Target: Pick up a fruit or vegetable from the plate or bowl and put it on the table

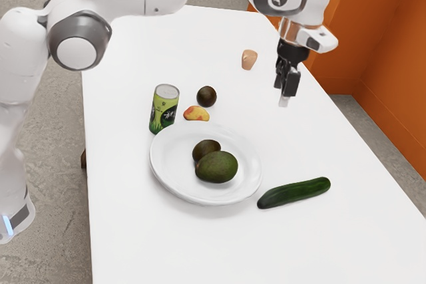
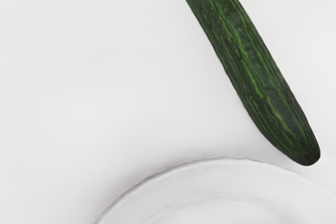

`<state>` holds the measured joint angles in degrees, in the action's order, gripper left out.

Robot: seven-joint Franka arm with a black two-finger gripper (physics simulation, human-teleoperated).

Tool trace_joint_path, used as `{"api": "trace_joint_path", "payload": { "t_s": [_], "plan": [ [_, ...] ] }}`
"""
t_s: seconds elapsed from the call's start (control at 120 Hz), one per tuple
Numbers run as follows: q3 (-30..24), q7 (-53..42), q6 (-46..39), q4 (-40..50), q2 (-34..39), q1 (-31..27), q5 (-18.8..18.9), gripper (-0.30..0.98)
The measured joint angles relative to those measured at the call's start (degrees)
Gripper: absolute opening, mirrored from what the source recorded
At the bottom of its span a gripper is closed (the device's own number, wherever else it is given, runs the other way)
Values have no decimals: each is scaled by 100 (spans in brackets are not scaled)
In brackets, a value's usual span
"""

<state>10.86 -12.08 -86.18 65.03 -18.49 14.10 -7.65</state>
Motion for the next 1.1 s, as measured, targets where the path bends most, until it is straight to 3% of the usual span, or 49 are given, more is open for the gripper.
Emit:
{"api": "trace_joint_path", "payload": {
  "t_s": [0.183, 0.333, 0.575, 1.1],
  "plan": [
    [-364, 71, -194, 192, 25, 316, 125, 68],
    [-448, 121, -529, 1475, 617, 375, 161, 69],
    [-479, 200, -977, 2537, 1017, 493, 308, 69],
    [-515, 415, -1274, 3386, 1326, 494, 387, 69]
  ]
}}
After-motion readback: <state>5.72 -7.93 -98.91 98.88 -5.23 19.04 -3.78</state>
